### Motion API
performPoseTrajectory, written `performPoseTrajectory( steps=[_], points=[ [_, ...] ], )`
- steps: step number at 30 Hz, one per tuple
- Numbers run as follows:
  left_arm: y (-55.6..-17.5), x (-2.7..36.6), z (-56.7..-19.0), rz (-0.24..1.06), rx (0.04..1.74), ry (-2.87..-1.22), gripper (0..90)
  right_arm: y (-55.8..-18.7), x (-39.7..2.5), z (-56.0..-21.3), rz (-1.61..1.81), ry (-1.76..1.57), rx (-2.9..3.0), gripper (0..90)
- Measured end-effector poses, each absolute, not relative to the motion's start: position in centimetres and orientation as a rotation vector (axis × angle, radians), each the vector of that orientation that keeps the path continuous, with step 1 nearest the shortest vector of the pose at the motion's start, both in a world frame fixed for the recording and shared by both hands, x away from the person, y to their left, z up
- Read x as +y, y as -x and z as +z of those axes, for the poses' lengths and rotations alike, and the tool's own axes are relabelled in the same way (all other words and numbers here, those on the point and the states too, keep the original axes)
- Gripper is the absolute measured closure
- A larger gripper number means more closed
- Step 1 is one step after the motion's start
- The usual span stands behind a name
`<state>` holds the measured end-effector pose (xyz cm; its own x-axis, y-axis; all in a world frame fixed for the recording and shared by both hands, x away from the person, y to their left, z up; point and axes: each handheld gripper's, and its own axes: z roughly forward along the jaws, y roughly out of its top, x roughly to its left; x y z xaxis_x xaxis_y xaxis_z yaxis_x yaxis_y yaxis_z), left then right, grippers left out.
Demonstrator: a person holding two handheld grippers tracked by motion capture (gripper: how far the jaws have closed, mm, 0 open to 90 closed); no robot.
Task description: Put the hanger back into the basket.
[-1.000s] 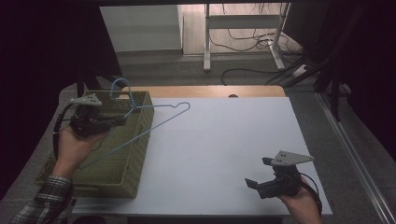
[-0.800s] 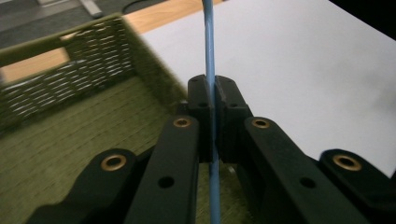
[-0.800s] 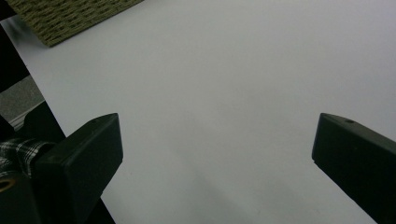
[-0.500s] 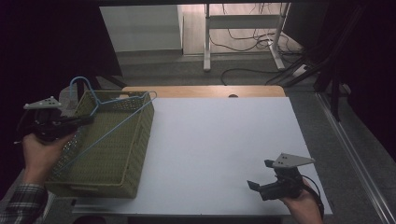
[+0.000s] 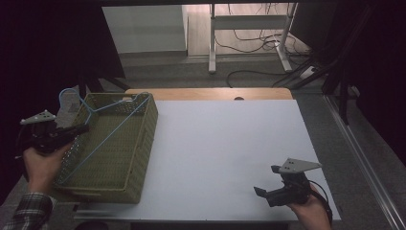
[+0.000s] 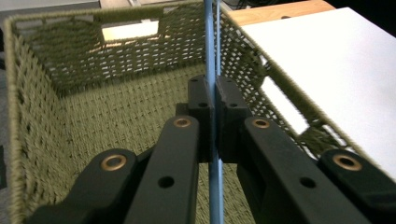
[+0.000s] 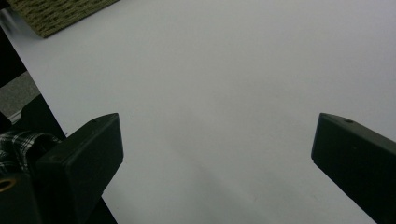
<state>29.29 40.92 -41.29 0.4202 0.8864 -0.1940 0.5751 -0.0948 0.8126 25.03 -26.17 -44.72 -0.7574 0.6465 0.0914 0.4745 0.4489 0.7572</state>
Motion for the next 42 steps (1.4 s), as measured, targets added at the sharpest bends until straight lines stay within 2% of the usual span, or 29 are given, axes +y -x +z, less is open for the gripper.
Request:
performPoseTrajectory(
  steps=[15, 20, 22, 27, 32, 37, 42],
  points=[
    [-30.6, 41.2, -44.8, 0.391, 1.364, -1.846, 87.3, -25.2, -26.1, -45.2, 1.171, -0.966, 2.508, 2.2],
    [-31.3, 41.2, -45.3, 0.423, 1.438, -1.894, 85.5, -25.1, -26.1, -45.2, 1.168, -0.965, 2.506, 2.2],
    [-31.2, 41.3, -45.1, 0.429, 1.443, -1.872, 75.9, -25.1, -26.2, -45.2, 1.168, -0.968, 2.503, 2.2],
    [-30.9, 41.2, -44.9, 0.441, 1.435, -1.865, 58.6, -25.1, -26.4, -45.2, 1.176, -0.971, 2.493, 2.2],
    [-30.0, 40.1, -44.0, 0.421, 1.347, -1.828, 38.9, -25.0, -26.4, -45.1, 1.177, -0.968, 2.489, 2.2],
    [-28.9, 38.6, -42.9, 0.412, 1.259, -1.813, 26.4, -25.0, -26.4, -45.1, 1.186, -0.987, 2.481, 2.1],
    [-28.2, 37.4, -42.4, 0.393, 1.204, -1.823, 18.4, -24.9, -26.6, -45.0, 1.18, -0.986, 2.475, 2.1]
  ],
)
